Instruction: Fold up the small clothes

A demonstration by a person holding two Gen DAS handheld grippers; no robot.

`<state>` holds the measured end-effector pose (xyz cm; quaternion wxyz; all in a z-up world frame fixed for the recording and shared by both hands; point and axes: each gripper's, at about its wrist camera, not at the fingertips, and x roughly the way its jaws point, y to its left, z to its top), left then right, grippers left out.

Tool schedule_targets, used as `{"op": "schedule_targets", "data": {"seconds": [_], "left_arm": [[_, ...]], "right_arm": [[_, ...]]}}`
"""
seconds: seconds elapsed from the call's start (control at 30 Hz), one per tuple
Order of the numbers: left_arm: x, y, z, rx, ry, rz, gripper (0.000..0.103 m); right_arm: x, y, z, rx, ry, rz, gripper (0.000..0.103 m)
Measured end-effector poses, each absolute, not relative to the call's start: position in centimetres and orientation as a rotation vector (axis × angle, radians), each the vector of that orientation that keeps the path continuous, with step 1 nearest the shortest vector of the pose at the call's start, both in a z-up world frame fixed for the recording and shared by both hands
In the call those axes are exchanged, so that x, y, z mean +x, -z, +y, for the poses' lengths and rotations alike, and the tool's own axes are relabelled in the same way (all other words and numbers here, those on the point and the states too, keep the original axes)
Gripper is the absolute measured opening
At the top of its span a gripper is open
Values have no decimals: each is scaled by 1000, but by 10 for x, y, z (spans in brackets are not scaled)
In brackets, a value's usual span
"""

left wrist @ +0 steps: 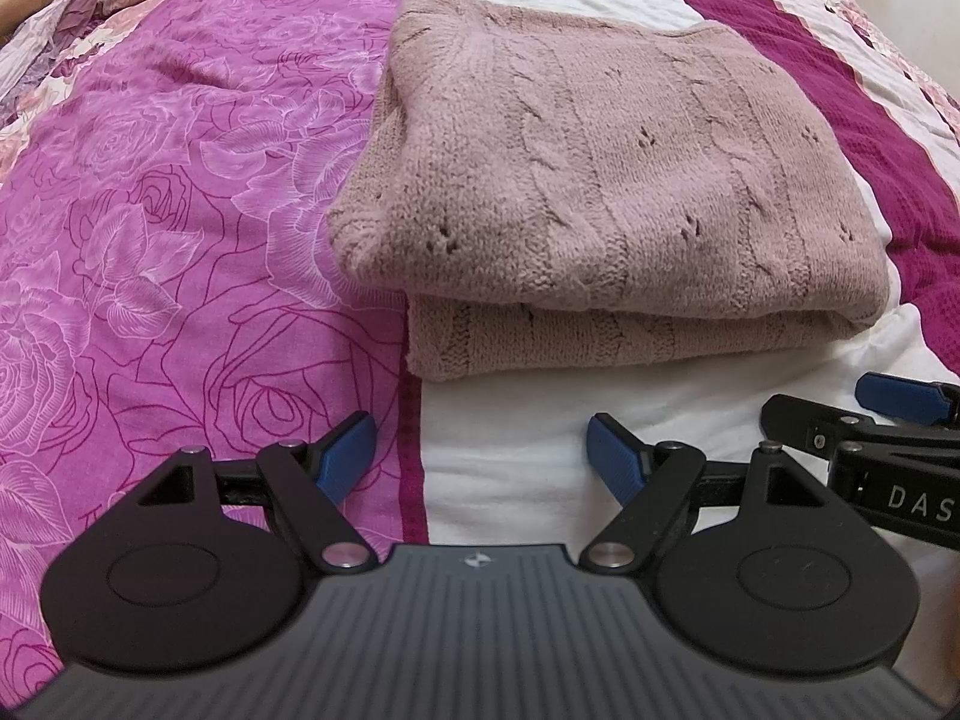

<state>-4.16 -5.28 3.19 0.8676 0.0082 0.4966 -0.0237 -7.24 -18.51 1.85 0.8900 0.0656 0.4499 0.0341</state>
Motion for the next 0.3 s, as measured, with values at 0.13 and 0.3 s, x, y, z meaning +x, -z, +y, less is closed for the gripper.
{"op": "schedule_targets", "data": {"seconds": [0.13, 0.3], "left_arm": [[-41, -32, -53, 22, 50, 1041, 83], [-41, -32, -54, 23, 49, 1041, 83]], "right_arm": [[-72, -18, -185, 136, -71, 935, 76], [-72, -19, -185, 136, -71, 935, 76]]}}
